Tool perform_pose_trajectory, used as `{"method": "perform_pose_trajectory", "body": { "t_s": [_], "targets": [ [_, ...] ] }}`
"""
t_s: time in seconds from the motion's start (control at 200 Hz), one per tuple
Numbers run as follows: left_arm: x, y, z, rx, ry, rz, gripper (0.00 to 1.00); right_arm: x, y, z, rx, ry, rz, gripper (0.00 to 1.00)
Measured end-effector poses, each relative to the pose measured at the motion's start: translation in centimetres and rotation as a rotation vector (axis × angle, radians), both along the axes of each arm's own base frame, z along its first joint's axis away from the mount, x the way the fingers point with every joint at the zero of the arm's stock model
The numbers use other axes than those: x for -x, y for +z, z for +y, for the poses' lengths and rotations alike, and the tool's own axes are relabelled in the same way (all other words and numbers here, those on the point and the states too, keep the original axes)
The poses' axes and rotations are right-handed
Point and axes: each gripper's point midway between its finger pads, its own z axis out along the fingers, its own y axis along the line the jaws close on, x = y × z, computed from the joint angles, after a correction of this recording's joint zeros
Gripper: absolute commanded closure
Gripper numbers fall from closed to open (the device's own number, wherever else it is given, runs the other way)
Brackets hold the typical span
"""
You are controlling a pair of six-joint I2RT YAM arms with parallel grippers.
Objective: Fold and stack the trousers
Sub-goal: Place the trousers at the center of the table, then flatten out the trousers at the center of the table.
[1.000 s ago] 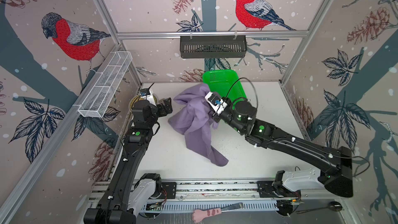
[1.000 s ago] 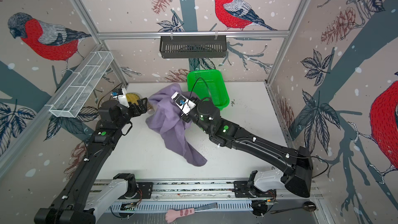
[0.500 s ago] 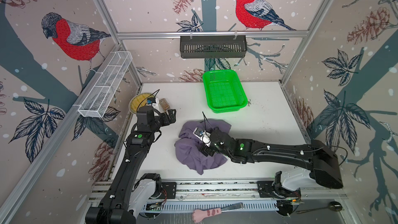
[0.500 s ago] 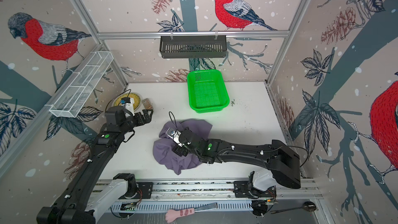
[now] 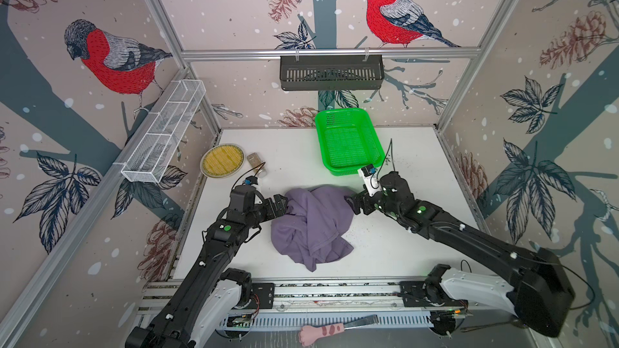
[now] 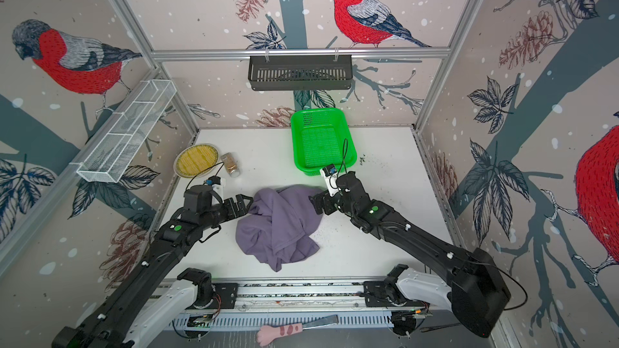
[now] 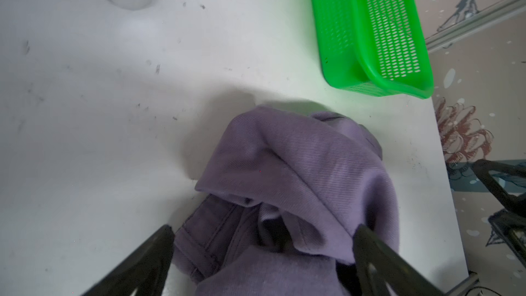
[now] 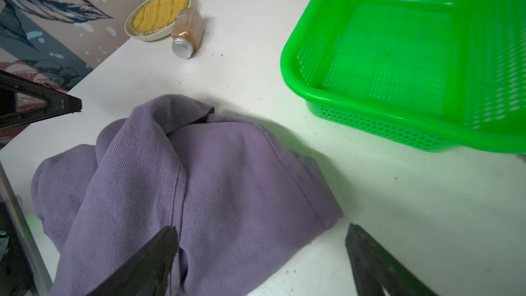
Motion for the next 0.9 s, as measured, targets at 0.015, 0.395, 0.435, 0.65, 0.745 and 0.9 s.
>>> {"method": "perform_pose_trajectory", "body": {
  "t_s": [0.015,0.395,0.435,0.65,0.745,0.9],
  "targets": [
    [0.3,-0.4,-0.1,0.002,0.004,0.015,0.02,-0.1,-0.5,0.3,0.005,0.005,0.017,0.07],
    [5.4,-2.9,-1.7,0.115,0.065,0.120,0.07,-3.3,-8.2,3.6,0.134,-0.033,0.143,0.07],
    [5.7,-2.9,-2.0,0.121,0.062,0.120,0.07,-3.8,-8.4,3.7,0.154,-0.035,0.126,0.07],
    [8.5,-6.9,-3.5,0.080,0.021,0.261,0.19,-5.6,-11.2,4.1,0.235,-0.009,0.113,0.15],
    [8.5,-7.9,-3.8,0.044,0.020,0.294,0.35,-5.0,-12.3,4.1,0.262,0.027,0.121,0.38],
    [7.7,-7.9,-4.4,0.041,0.015,0.277,0.88,-4.5,-13.5,3.4,0.272,0.049,0.131,0.82]
  ]
}}
